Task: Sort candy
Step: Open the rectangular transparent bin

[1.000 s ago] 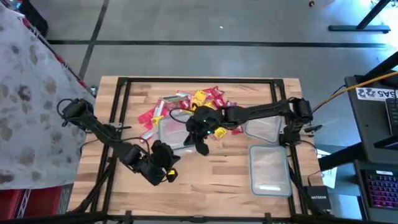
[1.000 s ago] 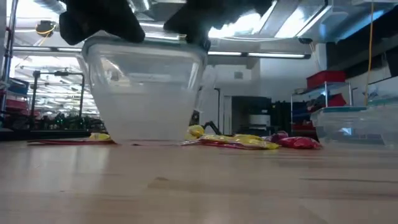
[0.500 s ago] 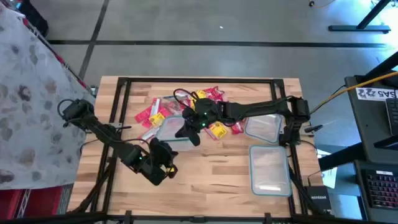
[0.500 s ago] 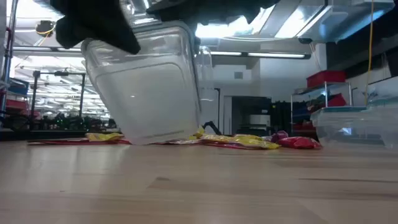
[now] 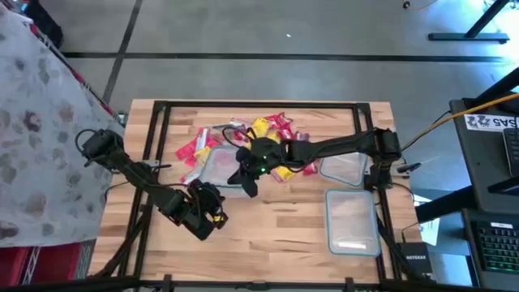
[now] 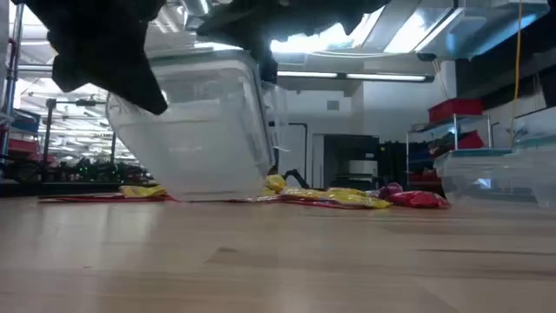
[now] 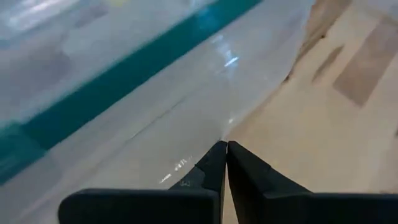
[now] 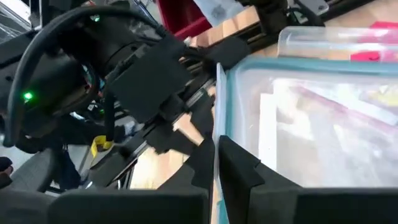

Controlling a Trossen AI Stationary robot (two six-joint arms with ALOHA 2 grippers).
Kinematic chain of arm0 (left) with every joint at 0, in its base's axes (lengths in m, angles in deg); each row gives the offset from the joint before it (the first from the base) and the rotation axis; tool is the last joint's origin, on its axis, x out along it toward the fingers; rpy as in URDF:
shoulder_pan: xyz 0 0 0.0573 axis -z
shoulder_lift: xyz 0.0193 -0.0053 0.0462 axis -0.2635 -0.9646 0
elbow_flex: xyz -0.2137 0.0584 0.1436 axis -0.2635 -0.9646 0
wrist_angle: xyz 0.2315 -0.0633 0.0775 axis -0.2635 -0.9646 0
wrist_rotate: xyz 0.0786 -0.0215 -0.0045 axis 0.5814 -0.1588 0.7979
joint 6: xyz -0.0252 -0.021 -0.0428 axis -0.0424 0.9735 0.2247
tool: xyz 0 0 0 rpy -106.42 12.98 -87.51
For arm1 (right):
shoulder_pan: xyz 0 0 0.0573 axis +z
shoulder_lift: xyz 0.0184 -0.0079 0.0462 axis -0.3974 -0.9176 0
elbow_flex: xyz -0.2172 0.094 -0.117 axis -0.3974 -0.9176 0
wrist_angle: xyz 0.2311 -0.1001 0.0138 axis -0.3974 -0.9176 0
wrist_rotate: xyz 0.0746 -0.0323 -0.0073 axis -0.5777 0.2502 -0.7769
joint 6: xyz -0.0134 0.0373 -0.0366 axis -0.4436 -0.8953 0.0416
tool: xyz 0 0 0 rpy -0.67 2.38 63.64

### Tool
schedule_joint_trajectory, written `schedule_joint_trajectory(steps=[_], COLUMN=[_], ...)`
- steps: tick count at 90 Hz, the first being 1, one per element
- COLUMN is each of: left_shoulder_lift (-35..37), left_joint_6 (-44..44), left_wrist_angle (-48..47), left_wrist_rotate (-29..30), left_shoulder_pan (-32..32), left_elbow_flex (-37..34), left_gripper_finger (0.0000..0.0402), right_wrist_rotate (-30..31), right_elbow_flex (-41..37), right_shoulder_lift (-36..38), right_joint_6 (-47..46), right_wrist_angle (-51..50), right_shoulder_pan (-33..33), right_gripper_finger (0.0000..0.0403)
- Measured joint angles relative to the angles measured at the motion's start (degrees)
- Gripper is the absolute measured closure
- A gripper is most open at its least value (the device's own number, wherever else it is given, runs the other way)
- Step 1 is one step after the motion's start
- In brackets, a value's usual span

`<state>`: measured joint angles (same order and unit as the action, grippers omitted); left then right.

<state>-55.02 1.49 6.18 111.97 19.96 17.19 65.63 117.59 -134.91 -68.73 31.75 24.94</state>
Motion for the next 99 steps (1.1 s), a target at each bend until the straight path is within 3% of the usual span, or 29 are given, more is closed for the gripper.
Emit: schedule_joint_trajectory(steps=[23, 42, 68, 83, 99], left_shoulder_lift=[0.0, 0.0, 0.0, 0.1, 0.4], left_joint_6=[0.5, 2.8, 6.7, 9.1, 16.6], left_wrist_angle=[-0.3, -0.6, -0.3, -0.9, 0.2], left_wrist_rotate=[0.7, 0.2, -9.0, -15.7, -18.5], left_shoulder_pan=[0.4, 0.9, 3.1, 7.3, 12.1], left_elbow_flex=[-1.7, -4.7, -10.6, -12.2, -12.3], left_gripper_finger=[0.0401, 0.0401, 0.0402, 0.0402, 0.0402], right_wrist_rotate=[3.8, 6.8, 14.7, 14.6, 15.1], right_elbow_flex=[0.0, 0.0, 0.0, 0.1, 0.1], right_shoulder_lift=[-0.1, -0.1, 0.0, 0.0, 0.0], right_joint_6=[-5.9, -10.7, -12.9, -12.5, -8.1], right_wrist_angle=[0.8, 9.0, 11.6, 12.2, 9.8], right_shoulder_pan=[-0.7, -0.6, 0.8, 1.3, 1.6], right_gripper_finger=[0.0403, 0.0403, 0.0403, 0.0403, 0.0403])
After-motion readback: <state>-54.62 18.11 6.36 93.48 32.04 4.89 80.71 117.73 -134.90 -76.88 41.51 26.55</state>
